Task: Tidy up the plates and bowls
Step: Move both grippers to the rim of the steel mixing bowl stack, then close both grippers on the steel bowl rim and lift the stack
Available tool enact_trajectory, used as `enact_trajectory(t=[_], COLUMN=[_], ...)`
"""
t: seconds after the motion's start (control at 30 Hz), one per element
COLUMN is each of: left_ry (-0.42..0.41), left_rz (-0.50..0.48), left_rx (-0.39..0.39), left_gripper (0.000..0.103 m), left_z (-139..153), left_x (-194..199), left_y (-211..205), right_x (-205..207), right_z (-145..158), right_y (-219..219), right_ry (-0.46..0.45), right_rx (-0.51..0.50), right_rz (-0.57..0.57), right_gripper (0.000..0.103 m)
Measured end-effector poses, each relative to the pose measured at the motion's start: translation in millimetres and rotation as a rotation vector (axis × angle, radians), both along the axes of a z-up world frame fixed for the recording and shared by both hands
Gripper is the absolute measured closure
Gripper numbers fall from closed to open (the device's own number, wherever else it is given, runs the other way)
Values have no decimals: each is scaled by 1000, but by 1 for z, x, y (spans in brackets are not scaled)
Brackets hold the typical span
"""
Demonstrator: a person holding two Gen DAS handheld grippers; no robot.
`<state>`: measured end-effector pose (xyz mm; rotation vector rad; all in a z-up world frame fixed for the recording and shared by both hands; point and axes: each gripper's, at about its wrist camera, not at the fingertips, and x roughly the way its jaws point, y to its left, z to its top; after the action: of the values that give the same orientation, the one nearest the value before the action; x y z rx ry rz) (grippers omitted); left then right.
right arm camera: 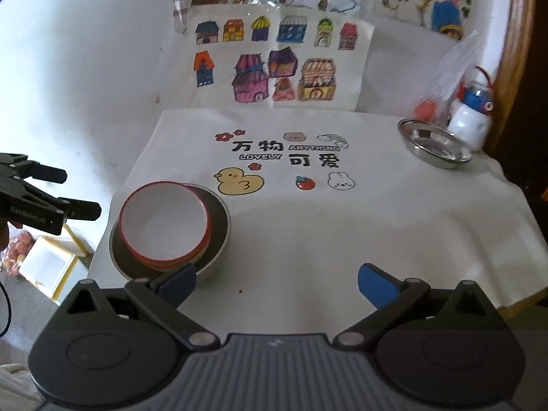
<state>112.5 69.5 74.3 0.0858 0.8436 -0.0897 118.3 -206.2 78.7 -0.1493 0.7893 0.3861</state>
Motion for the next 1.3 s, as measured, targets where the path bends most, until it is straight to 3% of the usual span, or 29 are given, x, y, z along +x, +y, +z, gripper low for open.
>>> enact_trajectory(t=[0.23, 0.37, 0.5, 0.77, 1.03, 1.3], left_ry=[46, 65, 81, 105, 219, 245], left_rz=[-67, -89, -74, -67, -64, -68], left_rx=[13, -5, -44, -21, -76, -22], left_gripper=[1, 1, 1, 1, 1, 1], left_z=[-3, -6, -14, -13, -21, -23], left_x=[18, 27, 31, 41, 59, 68], left_y=[-6, -10, -11, -10, -10, -18], right_x=[20, 26, 33, 49, 62, 69], right_z=[-4, -15, -19, -26, -30, -33], right_y=[14, 19, 17, 23, 28, 37], right_ry=[10, -8, 23, 103, 154, 201], right_rx=[-62, -82, -76, -94, -112, -149], right_rz=[108, 102, 113, 124, 131, 153], right_gripper=[0, 0, 0, 0, 0, 0])
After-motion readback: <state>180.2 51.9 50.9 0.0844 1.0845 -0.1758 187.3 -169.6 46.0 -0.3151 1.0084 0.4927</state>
